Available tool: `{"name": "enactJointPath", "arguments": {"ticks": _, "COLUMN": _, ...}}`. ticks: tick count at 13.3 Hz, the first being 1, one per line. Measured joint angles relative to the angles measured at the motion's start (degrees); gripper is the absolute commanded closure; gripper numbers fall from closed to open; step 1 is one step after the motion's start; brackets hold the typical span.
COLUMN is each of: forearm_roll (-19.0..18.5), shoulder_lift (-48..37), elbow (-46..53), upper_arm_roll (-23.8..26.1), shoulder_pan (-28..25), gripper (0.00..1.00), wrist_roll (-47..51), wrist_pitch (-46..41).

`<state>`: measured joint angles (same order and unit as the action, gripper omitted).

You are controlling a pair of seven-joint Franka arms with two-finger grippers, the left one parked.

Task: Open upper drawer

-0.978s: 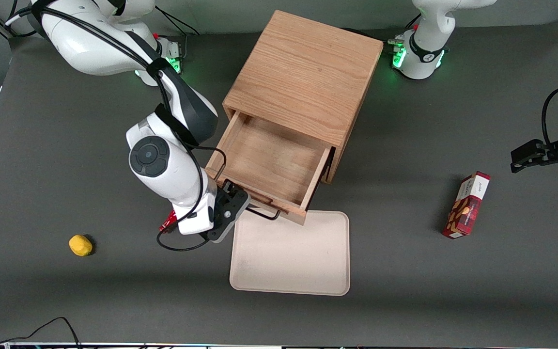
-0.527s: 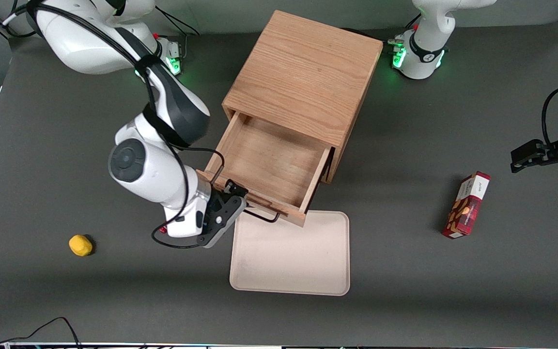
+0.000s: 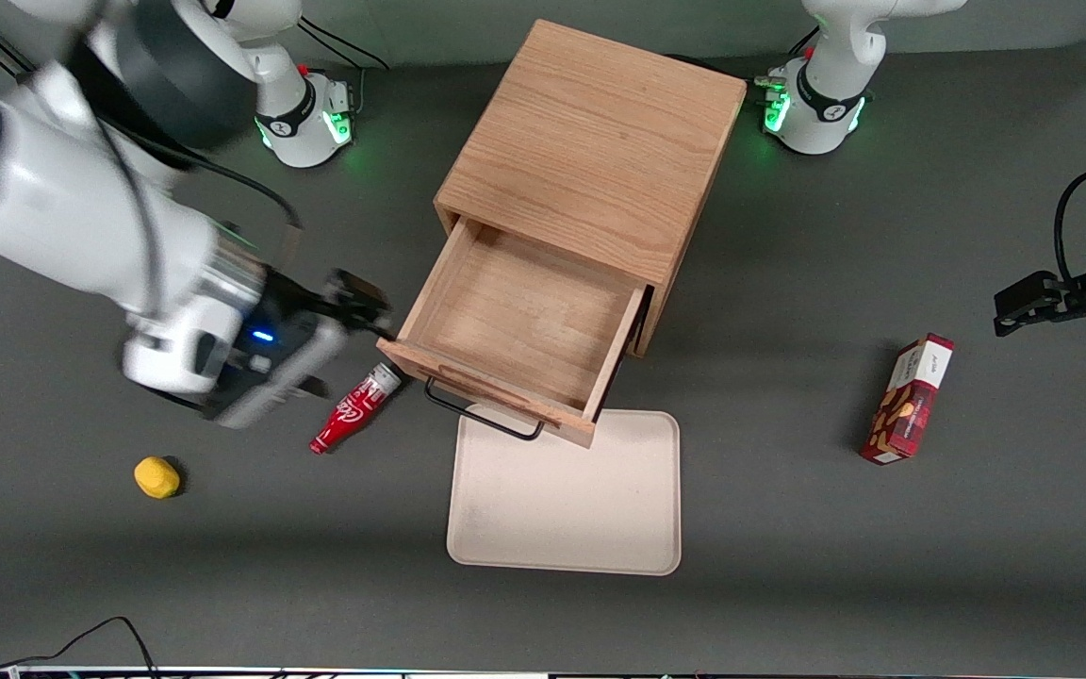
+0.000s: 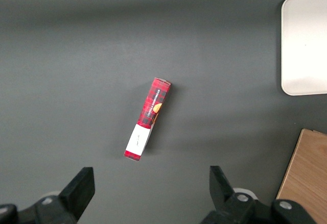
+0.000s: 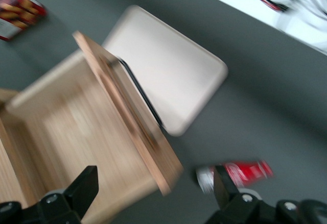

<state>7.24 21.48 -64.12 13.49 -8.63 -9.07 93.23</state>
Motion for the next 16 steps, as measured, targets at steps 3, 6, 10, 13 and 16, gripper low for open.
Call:
{"name": "enactJointPath", "arguments": {"ticks": 3, "forearm_roll": -1.8, "shoulder_lift": -10.3, "elbow": -8.2, "upper_arm_roll": -9.4, "shoulder_pan": 0.6, "gripper": 0.00, "wrist_roll": 0.1, "wrist_pitch": -4.1}}
{"name": "enactJointPath", "arguments": {"ticks": 6, "forearm_roll": -3.2, "shoulder_lift": -17.8, "elbow": -17.1, "upper_arm_roll": -18.6, "shoulder_pan": 1.0, "gripper": 0.00, "wrist_roll": 2.7, "wrist_pitch": -4.3}}
{"name": "enactJointPath", "arguments": {"ticks": 10, "forearm_roll": -9.7, "shoulder_lift": -23.0, "elbow": -24.0, "upper_arm_roll": -20.6, "shoulder_pan": 3.9, "gripper": 0.00, "wrist_roll": 3.5, "wrist_pitch": -3.7}}
{"name": "enactJointPath", "arguments": {"ticks": 13, "forearm_roll": -14.6, "shoulder_lift": -23.4, "elbow": -24.6, "upper_arm_roll": -17.4, "shoulder_pan": 5.3, "gripper": 0.00, "wrist_roll": 3.5, "wrist_pitch": -3.3}}
{"name": "enactJointPath", "arguments": {"ticks": 16, "forearm_roll": -10.4, "shoulder_lift": -22.9, "elbow": -25.1, "upper_arm_roll": -17.3, "shoulder_pan": 5.5, "gripper": 0.00, "wrist_roll": 5.3, "wrist_pitch": -3.3}}
